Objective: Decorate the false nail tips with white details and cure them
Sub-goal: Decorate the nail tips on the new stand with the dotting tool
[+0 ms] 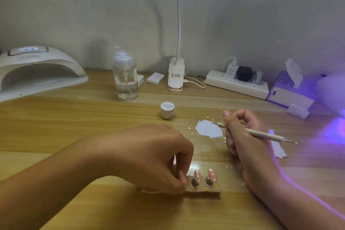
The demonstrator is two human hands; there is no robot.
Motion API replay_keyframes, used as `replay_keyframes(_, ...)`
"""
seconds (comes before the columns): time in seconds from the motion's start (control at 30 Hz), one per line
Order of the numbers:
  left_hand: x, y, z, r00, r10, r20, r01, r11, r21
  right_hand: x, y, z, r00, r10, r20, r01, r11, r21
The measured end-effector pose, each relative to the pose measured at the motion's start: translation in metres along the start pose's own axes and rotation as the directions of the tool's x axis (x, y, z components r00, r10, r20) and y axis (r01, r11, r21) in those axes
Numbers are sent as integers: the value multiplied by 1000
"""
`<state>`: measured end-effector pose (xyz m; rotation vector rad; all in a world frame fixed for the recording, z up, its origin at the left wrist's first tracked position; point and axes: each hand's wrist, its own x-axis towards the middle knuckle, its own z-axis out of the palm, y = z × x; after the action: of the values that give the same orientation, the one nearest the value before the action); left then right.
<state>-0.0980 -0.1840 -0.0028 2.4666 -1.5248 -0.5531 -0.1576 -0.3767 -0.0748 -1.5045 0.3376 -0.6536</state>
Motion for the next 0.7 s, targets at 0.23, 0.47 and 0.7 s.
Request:
replay_keyframes(0.23, -1, 10, -4, 1000, 27, 5, -27, 990, 136, 0, -1, 0, 1000, 5, -6, -5, 1000, -7)
replay_keyframes(0.47, -2, 12, -7, 999, 40, -22, -35, 981, 191, -1, -2, 0, 1000, 1, -7, -1, 1000, 1)
replay_keyframes(0.7, -7, -10, -26, 985, 99, -138, -129, 964, -232, -3, -3, -1, 991, -124, -44, 123, 992, -25)
